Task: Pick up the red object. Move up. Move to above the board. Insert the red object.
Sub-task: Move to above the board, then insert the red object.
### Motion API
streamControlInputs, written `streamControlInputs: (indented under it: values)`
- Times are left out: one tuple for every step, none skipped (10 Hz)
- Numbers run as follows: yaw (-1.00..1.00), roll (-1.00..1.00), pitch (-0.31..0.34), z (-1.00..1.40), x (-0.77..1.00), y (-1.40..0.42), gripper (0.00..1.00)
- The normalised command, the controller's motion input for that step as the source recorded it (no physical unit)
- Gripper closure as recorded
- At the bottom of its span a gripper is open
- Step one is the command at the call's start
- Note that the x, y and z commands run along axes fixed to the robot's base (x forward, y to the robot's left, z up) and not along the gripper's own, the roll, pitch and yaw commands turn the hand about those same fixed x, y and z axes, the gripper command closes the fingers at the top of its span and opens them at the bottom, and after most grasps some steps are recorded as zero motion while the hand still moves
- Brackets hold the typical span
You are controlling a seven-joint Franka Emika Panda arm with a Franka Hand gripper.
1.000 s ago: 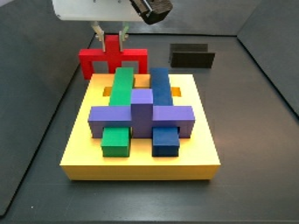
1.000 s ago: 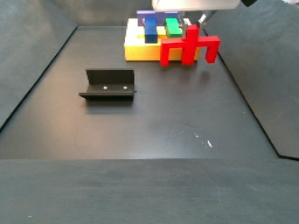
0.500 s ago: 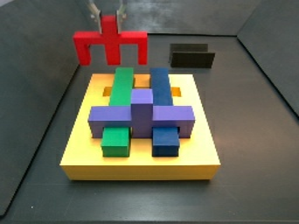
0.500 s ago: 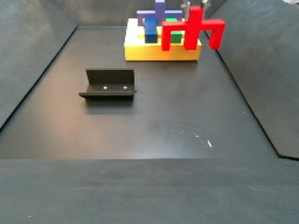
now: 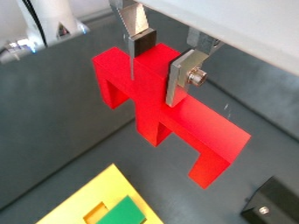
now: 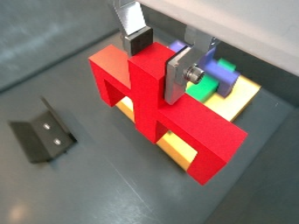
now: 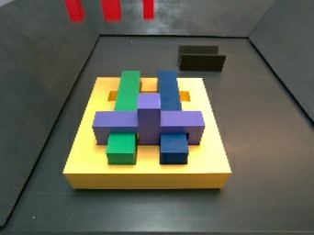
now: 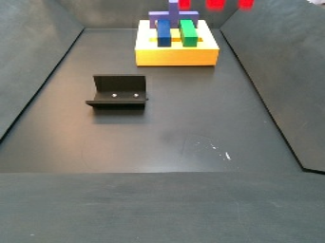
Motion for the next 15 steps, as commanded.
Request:
streamControlInputs:
  values:
    - [-0.01, -0.03, 0.100, 0.42, 0.06, 0.00, 1.00]
    - [-0.38, -0.06, 0.224, 0.46, 0.91, -1.40, 1.00]
    - [-0.36, -0.04, 0.242, 0.43, 0.89, -1.40, 1.00]
    - [-0.17, 0.05, 0.327, 0.37, 1.02, -1.40, 1.00]
    - [-0.10, 0.04, 0.299, 0.28, 0.77, -0.96, 1.00]
    - [-0.05, 0.07, 0.204, 0.17, 0.39, -0.51, 1.00]
    - [-0.03, 0.05, 0.130, 0.13, 0.25, -0.36, 1.00]
    - [-0.01, 0.03, 0.038, 0.07, 0.11, -0.18, 1.00]
    - [0.00, -0.02, -0.269, -0.71, -0.07, 0.12, 1.00]
    - [0.00, 0.00, -0.231, -0.76, 0.00, 0.20, 1.00]
    - [0.00, 0.08, -0.183, -0.80, 0.00, 0.19, 1.00]
    - [0.00, 0.09, -0.174, -0.81, 0.00, 0.15, 1.00]
    - [0.00, 0.11, -0.166, -0.81, 0.06, 0.00, 1.00]
    - [0.00, 0.30, -0.076, -0.66, 0.14, -0.29, 1.00]
    - [0.00, 0.30, -0.050, -0.68, 0.14, -0.35, 1.00]
